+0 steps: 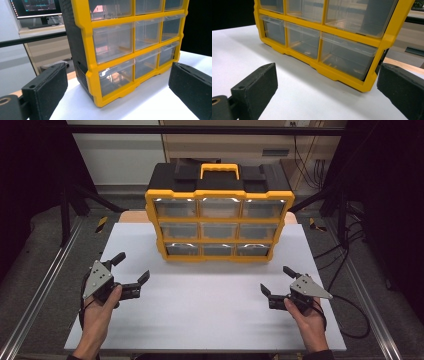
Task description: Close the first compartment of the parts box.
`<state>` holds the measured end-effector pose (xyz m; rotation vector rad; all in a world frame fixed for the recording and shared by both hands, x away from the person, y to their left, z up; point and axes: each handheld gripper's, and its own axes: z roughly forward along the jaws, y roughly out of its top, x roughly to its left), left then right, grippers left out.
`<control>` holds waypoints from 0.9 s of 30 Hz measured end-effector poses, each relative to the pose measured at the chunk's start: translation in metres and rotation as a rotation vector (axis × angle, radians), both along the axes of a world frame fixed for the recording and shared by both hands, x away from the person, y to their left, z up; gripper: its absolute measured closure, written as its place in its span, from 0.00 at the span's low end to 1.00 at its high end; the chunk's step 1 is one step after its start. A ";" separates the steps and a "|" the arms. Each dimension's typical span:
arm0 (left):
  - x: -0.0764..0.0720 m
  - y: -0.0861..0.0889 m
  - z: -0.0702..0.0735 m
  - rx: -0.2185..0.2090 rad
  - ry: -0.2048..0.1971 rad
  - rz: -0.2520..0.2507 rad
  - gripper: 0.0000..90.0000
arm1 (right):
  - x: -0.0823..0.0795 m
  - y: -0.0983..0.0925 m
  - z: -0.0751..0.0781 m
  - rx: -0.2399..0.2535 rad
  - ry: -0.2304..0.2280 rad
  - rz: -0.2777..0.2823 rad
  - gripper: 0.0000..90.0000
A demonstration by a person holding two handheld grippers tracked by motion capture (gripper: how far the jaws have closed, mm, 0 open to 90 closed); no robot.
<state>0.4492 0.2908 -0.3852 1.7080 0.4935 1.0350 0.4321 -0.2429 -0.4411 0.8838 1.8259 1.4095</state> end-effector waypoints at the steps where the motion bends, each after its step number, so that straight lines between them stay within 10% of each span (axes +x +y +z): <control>1: 0.000 0.001 -0.001 0.006 -0.003 0.001 0.02 | 0.000 0.000 0.000 0.000 0.002 0.000 0.04; 2: -0.011 -0.014 -0.014 -0.257 0.171 0.019 0.02 | 0.000 0.000 0.000 0.000 0.003 0.000 0.04; 27: -0.012 -0.009 -0.038 -0.257 0.206 0.034 0.02 | 0.000 0.001 0.000 0.000 -0.001 0.001 0.04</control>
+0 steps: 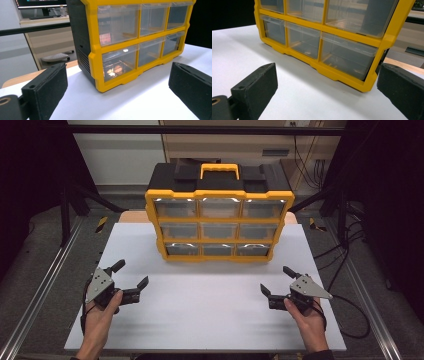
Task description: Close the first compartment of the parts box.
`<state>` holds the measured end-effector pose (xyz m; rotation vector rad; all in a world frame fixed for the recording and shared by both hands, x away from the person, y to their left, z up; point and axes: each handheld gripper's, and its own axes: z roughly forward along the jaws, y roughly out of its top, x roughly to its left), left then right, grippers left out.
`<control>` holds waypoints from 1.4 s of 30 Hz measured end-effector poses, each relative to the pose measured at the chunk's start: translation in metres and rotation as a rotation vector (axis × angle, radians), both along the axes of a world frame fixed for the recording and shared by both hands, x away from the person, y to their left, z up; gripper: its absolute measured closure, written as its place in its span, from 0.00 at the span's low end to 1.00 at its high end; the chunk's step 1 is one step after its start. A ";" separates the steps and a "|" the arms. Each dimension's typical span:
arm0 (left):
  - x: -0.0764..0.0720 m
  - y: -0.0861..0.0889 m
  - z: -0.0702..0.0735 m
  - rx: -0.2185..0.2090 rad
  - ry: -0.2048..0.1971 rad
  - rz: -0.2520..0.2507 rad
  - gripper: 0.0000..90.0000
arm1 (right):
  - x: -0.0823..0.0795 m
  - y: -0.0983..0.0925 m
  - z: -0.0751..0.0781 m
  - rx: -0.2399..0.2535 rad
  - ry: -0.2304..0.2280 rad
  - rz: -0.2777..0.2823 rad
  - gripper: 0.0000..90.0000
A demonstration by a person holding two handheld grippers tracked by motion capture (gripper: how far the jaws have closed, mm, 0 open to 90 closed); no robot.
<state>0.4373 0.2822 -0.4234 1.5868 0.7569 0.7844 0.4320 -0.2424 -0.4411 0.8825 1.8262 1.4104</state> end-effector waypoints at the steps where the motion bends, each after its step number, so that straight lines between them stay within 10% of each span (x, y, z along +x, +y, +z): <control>1: 0.000 0.000 -0.001 0.003 0.000 -0.002 0.02 | 0.000 0.000 0.000 -0.001 -0.001 0.001 0.04; 42: -0.001 0.008 -0.022 0.038 0.007 -0.050 0.02 | -0.002 -0.005 0.002 0.011 -0.010 -0.007 0.04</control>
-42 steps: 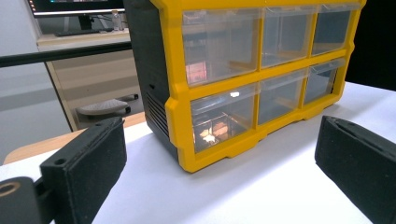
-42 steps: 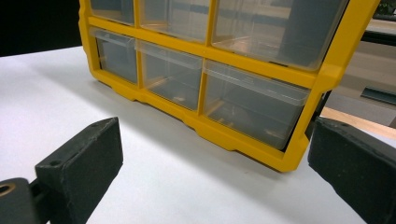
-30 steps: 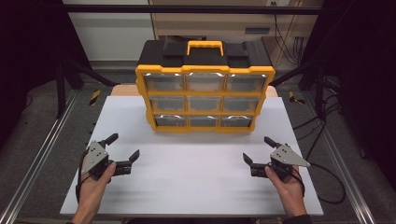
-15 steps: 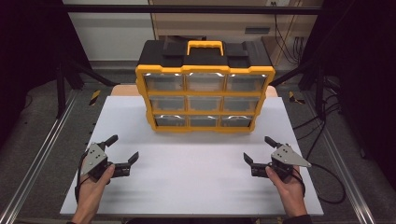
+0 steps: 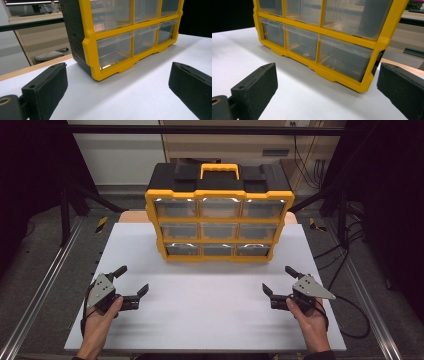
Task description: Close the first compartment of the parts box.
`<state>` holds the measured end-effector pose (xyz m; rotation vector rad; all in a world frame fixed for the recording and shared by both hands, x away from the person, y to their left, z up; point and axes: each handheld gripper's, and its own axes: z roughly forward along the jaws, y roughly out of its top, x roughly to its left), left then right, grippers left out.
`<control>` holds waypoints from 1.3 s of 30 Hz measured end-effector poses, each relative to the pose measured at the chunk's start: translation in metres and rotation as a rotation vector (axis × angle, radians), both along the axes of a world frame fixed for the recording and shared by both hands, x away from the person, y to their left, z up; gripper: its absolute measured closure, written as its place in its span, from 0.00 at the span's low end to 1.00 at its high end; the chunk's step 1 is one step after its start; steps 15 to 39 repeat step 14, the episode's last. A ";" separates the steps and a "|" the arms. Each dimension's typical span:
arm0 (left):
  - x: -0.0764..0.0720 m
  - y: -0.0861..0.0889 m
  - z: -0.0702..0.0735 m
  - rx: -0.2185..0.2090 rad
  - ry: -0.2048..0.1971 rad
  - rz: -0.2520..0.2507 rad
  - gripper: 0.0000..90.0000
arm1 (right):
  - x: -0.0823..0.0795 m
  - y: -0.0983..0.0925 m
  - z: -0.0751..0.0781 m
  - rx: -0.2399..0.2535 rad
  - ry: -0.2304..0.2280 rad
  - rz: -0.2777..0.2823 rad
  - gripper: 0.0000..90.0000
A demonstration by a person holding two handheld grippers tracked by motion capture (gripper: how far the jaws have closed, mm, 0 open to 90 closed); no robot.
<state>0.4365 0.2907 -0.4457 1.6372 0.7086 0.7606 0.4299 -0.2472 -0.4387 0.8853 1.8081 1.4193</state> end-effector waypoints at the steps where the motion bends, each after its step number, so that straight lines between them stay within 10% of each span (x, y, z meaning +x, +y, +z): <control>1: 0.000 0.000 0.000 0.003 0.000 0.002 0.02 | 0.000 -0.001 0.000 0.003 -0.001 -0.002 0.04; 39: -0.006 0.004 0.006 -0.042 -0.019 0.000 0.02 | -0.004 -0.011 0.001 0.019 -0.008 -0.029 0.04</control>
